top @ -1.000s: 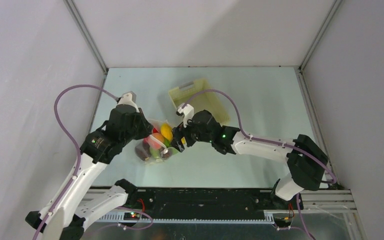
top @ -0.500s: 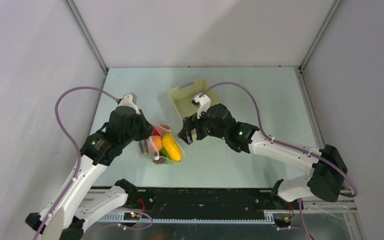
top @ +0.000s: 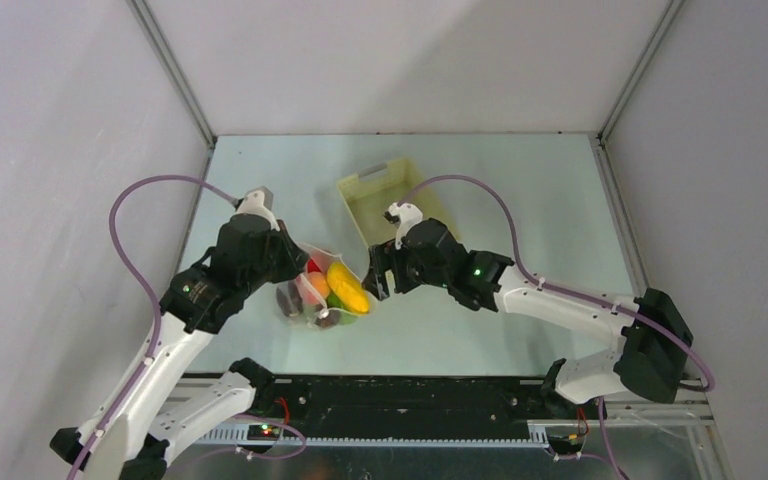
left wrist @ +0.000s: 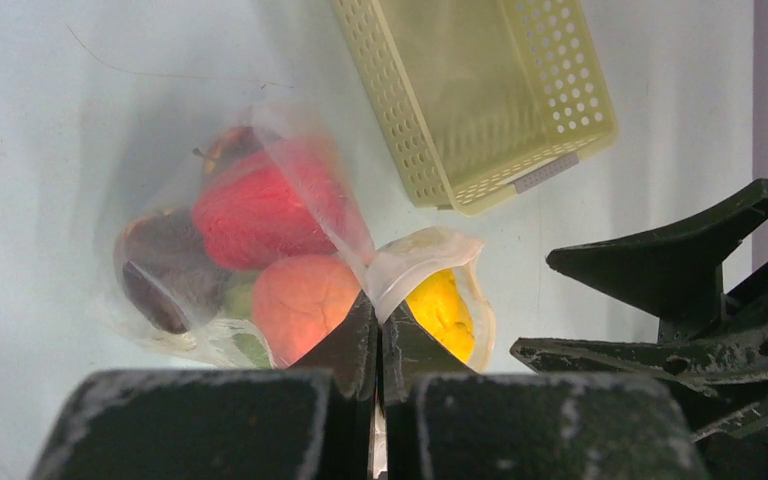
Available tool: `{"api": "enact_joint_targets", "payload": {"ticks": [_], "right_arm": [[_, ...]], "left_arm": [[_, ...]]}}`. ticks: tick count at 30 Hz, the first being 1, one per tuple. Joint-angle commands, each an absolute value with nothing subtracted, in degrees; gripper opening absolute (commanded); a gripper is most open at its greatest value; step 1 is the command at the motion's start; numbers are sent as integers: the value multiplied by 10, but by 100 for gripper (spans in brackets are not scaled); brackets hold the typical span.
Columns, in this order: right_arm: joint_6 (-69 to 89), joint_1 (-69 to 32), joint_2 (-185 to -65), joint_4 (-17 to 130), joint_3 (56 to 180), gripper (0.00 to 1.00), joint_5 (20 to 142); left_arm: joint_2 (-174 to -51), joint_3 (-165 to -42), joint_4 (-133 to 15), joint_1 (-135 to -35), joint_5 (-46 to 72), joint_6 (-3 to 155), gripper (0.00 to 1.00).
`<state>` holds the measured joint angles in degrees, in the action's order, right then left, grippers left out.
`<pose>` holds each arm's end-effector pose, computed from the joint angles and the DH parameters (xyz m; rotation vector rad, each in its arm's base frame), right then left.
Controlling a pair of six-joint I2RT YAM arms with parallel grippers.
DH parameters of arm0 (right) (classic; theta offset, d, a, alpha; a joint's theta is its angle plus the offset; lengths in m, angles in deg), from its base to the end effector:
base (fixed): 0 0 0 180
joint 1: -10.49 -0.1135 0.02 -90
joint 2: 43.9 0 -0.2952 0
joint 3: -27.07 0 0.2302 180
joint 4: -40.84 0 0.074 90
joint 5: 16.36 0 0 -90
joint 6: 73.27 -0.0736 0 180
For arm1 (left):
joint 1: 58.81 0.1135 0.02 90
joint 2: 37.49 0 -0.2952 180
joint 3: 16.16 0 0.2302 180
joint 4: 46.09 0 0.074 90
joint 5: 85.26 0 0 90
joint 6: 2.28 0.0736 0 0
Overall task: Place the food in the zip-top bag and seal the zipper
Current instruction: Adjust the zipper food storage bag at the center of the board.
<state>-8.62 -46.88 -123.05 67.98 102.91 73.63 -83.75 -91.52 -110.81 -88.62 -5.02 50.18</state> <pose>0.1734 0.2707 0.3153 -0.6133 2.1378 0.8406 0.1243 -0.0569 0.3534 -0.2469 2.2090 -0.4747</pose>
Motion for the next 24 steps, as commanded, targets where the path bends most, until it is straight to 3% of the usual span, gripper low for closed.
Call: {"api": "enact_joint_targets", "payload": {"ticks": [1, 8, 24], "right_arm": [[-103, -467, -1254, 657, 1022, 80, 706], [-125, -466, -1302, 636, 1021, 66, 727], [-155, -501, -1329, 632, 1021, 61, 721]], "left_arm": [[-829, -917, -1076, -883, -37, 502, 0], [-826, -913, -1073, -883, -30, 501, 0], [-817, -908, -1077, -883, -29, 498, 0]]}}
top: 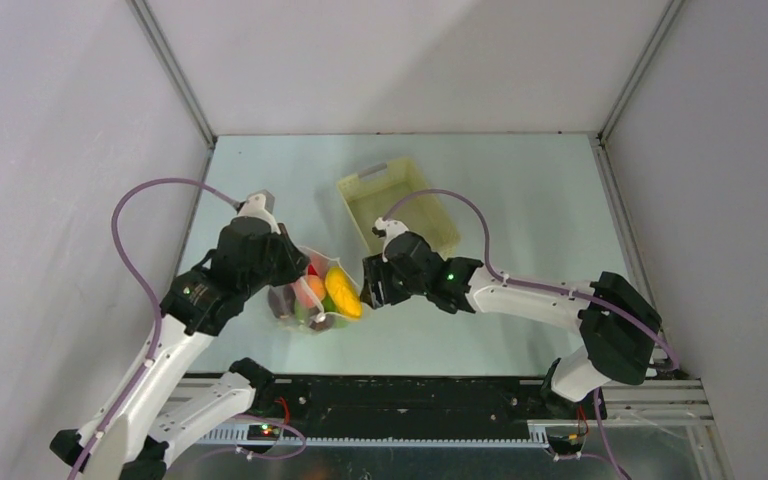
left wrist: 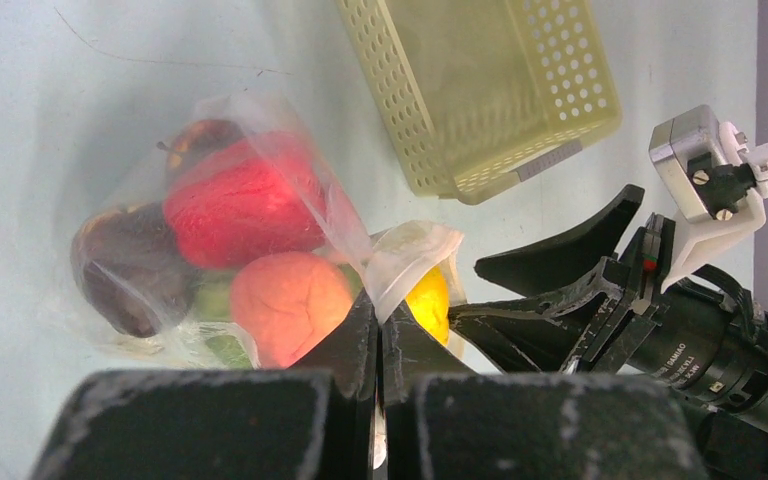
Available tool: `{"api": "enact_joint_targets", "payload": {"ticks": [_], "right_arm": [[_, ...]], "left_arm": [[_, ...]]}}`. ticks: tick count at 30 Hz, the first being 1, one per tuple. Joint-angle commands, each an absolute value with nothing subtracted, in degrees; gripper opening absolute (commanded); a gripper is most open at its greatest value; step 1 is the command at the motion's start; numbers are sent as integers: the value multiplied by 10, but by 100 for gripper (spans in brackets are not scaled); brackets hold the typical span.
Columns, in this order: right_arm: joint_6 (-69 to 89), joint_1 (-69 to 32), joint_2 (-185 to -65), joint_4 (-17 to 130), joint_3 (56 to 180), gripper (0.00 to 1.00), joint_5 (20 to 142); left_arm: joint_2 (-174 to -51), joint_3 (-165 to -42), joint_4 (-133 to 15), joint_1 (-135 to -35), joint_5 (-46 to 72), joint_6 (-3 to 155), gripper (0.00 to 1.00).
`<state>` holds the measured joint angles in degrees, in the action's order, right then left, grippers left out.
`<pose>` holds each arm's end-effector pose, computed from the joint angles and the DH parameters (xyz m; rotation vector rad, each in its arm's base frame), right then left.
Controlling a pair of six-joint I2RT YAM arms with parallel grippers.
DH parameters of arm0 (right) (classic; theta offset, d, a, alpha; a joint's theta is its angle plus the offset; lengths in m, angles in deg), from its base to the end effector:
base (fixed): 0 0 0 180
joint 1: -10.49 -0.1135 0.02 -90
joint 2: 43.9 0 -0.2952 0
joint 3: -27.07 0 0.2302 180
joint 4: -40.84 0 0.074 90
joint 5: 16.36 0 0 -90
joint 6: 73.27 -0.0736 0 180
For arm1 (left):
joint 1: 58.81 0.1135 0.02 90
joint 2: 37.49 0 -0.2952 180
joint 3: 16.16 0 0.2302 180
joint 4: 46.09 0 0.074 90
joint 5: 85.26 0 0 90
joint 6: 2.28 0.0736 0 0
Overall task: Place the food in the zip-top bag and seal the zipper
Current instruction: Adjust the zipper food storage bag at the center of the board.
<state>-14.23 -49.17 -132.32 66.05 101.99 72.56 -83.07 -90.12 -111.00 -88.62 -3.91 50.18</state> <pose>0.1784 0.3021 0.2626 -0.5796 2.3090 0.7967 0.1216 -0.0569 0.3464 -0.2363 2.2309 -0.4850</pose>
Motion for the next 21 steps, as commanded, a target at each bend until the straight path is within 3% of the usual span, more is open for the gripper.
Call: {"api": "enact_joint_targets", "payload": {"ticks": [1, 5, 13, 18, 21], "right_arm": [[-157, -501, -1333, 632, 1022, 56, 721], [-166, -501, -1334, 632, 1022, 42, 720], [-183, -503, -1346, 613, 1022, 29, 730], [-189, -504, -1333, 610, 1022, 3, 752], [-191, -503, -1310, 620, 1022, 0, 751]], "left_arm": [[-817, -907, -1077, -883, -29, 497, 0], [-815, -903, -1079, -883, -29, 497, 0], [-805, -899, -1080, -883, -28, 502, 0], [-802, -897, -1087, -883, -29, 505, 0], [-807, -894, -1090, -883, -26, 510, 0]]}}
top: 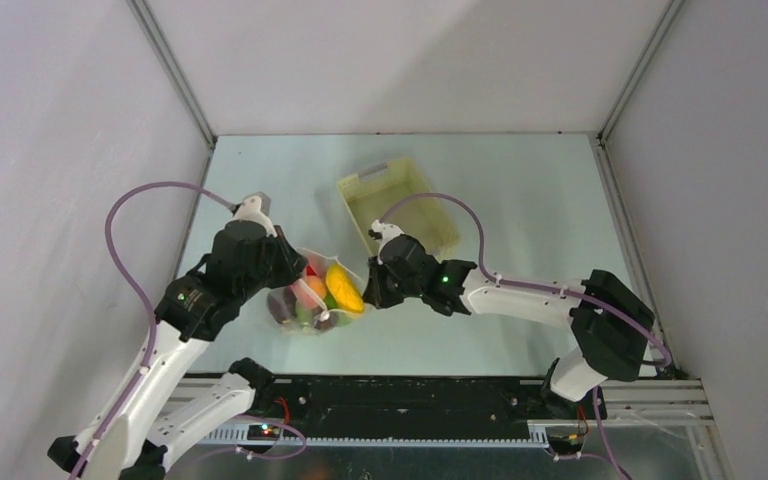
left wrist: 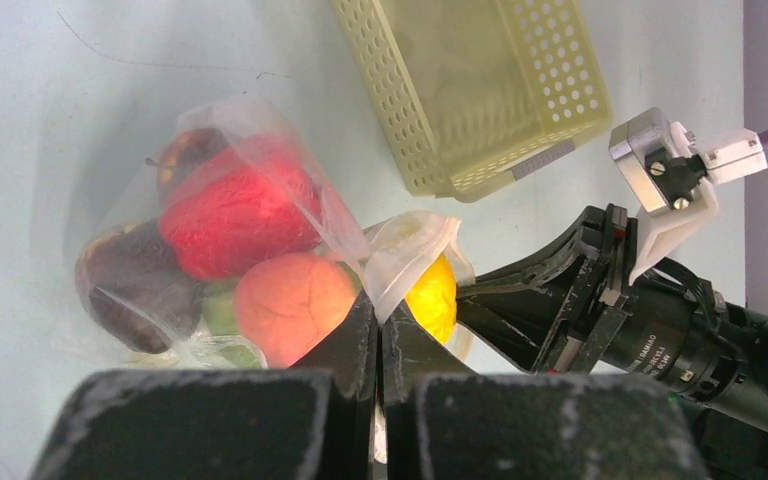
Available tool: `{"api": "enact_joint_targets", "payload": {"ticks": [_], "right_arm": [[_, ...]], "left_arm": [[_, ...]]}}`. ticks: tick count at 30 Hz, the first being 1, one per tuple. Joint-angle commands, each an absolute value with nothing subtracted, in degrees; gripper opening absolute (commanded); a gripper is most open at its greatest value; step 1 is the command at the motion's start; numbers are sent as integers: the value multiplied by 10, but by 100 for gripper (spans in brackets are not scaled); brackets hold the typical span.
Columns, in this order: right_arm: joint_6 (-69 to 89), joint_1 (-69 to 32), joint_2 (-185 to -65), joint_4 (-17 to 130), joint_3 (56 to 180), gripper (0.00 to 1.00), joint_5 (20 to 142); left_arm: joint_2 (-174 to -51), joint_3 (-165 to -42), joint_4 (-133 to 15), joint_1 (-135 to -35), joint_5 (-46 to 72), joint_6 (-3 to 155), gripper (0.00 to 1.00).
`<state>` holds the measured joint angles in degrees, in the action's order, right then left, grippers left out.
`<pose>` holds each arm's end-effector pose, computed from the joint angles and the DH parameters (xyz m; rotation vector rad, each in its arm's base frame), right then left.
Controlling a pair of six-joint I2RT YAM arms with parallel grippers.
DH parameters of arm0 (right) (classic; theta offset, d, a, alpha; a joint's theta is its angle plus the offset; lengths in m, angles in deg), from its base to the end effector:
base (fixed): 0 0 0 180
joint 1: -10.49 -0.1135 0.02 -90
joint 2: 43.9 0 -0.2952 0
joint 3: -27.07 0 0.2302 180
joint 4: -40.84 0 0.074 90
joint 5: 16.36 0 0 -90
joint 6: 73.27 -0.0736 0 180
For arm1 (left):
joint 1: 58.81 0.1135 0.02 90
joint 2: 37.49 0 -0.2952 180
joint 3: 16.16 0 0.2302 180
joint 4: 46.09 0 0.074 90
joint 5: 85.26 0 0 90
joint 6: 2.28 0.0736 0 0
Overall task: Place the food in the zip-top bag and seal the zipper
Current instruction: Adjust the zipper food storage bag at the center of the board.
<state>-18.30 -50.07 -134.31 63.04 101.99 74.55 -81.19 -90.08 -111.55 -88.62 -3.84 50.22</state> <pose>0.1763 0.3147 0.2570 -0.5380 2.3323 0.8835 0.1142 -0.0528 0.3486 -0.2350 2.2102 -0.4988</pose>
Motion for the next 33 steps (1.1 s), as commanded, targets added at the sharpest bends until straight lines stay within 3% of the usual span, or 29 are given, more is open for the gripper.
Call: {"api": "enact_joint_targets", "payload": {"ticks": [1, 17, 22, 33], "right_arm": [[-193, -504, -1295, 627, 1021, 0, 750], [-201, -505, -1185, 762, 1103, 0, 798], [-177, -509, -1142, 859, 1165, 0, 790], [-164, -512, -1063, 968, 1172, 0, 758]], "left_arm": [[-813, -892, -1091, -883, -23, 514, 0], [-834, -885, -1009, -883, 213, 559, 0], [-845, -910, -1037, -883, 225, 577, 0], [-901, -931, -1010, -885, 270, 583, 0]]}}
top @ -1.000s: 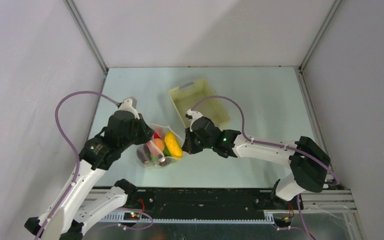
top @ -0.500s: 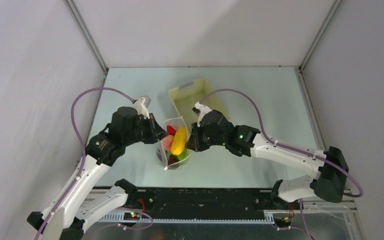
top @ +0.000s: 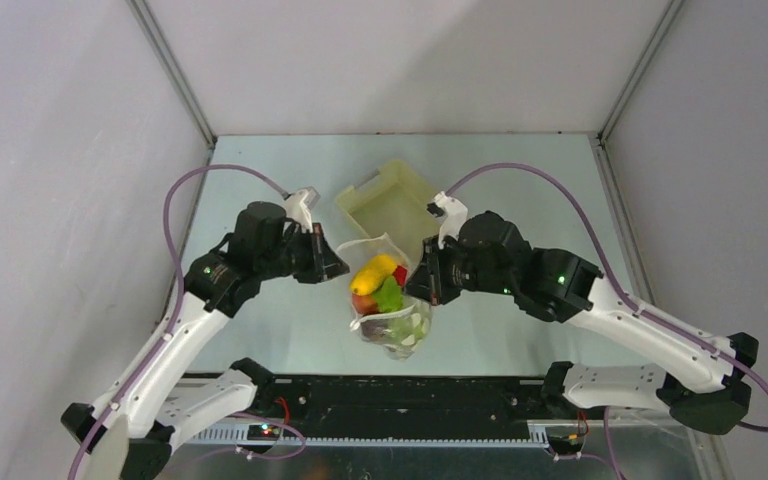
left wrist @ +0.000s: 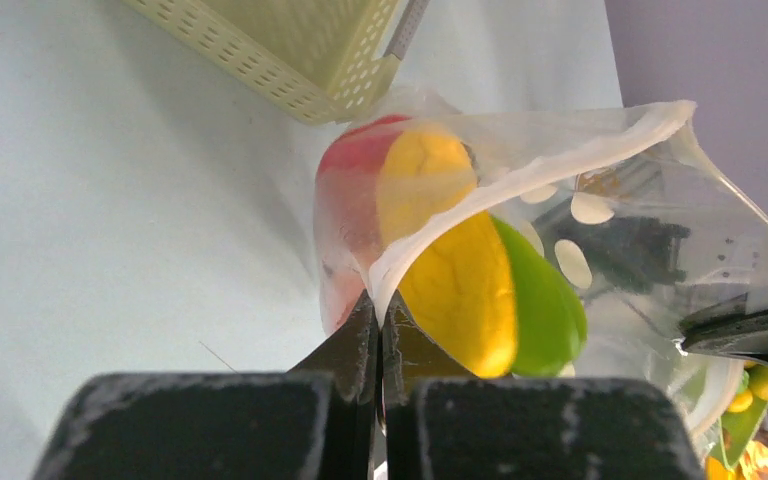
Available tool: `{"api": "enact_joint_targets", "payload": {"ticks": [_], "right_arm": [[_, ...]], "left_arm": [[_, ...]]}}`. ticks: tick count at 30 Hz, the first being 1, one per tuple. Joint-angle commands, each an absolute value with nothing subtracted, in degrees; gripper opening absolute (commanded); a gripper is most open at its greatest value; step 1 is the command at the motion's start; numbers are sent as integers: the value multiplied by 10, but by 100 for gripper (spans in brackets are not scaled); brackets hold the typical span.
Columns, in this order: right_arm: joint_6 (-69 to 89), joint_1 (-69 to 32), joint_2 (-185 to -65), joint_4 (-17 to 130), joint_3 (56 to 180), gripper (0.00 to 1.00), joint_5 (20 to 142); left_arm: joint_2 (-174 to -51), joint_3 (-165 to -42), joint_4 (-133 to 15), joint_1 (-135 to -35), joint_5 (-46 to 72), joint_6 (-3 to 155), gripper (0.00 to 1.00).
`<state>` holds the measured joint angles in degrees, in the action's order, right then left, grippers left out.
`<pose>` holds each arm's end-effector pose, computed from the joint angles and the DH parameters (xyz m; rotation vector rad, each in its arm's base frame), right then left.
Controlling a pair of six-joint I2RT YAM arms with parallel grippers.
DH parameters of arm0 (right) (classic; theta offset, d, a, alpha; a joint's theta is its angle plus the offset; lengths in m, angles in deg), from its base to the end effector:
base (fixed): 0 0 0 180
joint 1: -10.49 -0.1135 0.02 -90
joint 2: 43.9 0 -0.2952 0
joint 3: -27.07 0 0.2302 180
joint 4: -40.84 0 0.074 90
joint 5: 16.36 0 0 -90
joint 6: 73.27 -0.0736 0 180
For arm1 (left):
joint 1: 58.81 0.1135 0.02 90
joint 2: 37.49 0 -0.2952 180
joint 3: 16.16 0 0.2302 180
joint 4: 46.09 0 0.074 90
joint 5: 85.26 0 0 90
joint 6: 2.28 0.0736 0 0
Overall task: Place the food in the zip-top bag and seal the zipper
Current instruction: Adjust the zipper food storage bag at the center of the board.
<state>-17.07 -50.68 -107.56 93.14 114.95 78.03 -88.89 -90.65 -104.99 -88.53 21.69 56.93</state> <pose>0.1055 0.2033 0.4031 -0.5822 2.1726 1.0526 0.1324 -0.1003 0.3500 0.1546 2.3124 -0.8931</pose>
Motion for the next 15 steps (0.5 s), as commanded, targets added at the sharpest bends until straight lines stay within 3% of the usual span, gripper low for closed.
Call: {"api": "enact_joint_targets", "payload": {"ticks": [1, 15], "right_arm": [[-165, -514, -1062, 970, 1170, 0, 758], [-189, -535, -1056, 955, 1140, 0, 699]], "left_arm": [[-903, -932, -998, -887, 277, 583, 0], [-973, -997, -994, -1000, 265, 619, 0]]}}
